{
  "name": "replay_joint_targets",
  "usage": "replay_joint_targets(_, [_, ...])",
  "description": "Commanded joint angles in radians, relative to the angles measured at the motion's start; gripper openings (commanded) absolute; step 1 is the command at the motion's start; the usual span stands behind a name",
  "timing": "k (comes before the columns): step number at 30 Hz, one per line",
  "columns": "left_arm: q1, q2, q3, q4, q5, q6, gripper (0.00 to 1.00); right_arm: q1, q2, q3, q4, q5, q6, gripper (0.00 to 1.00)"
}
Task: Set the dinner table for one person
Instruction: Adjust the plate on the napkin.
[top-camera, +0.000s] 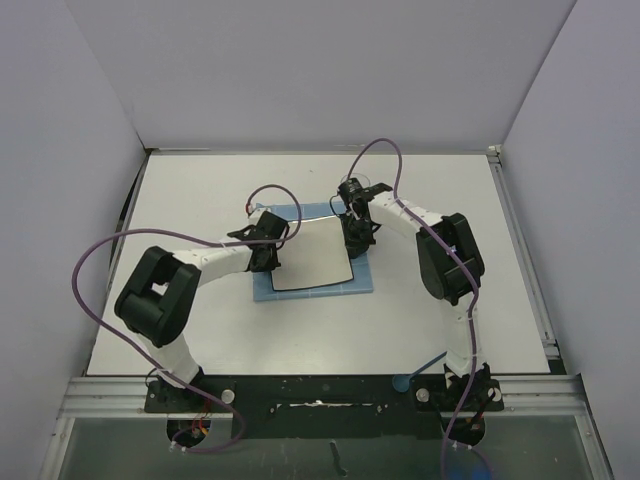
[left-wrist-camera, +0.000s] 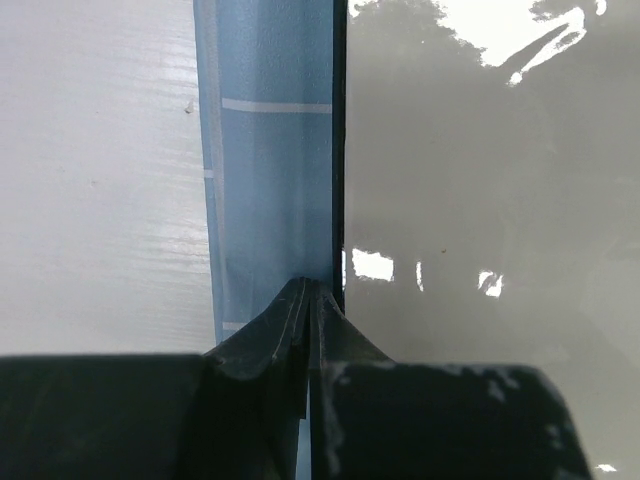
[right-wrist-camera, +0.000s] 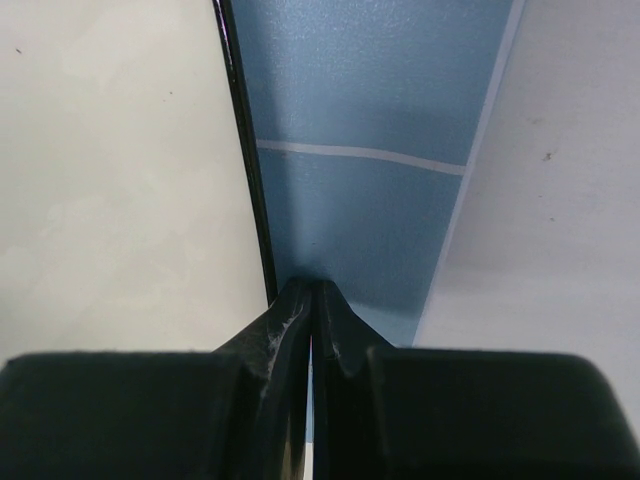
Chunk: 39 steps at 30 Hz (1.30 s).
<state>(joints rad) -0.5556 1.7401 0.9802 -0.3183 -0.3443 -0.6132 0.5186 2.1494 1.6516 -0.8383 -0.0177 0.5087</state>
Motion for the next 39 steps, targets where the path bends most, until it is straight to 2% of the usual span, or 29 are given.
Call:
replay_joint_targets(1, [-0.028, 0.08, 0.03, 0.097, 0.229, -0.049, 0.0, 0.064, -0.014, -0.022, 0.142, -0.127, 0.059, 0.0])
replay_joint_targets(16, [0.061, 0.148, 0.104, 0.103, 0.246, -0.007, 0.0, 0.074, -0.059, -0.092, 0.15, -0.13, 0.054, 0.0])
replay_joint_targets(26, [0.098, 0.159, 0.127, 0.098, 0.25, 0.013, 0.0, 0.082, -0.081, -0.137, 0.16, -0.131, 0.051, 0.0])
replay_joint_targets(39, [0.123, 0.206, 0.229, 0.054, 0.252, 0.048, 0.0, 0.097, -0.085, -0.175, 0.184, -0.141, 0.054, 0.0])
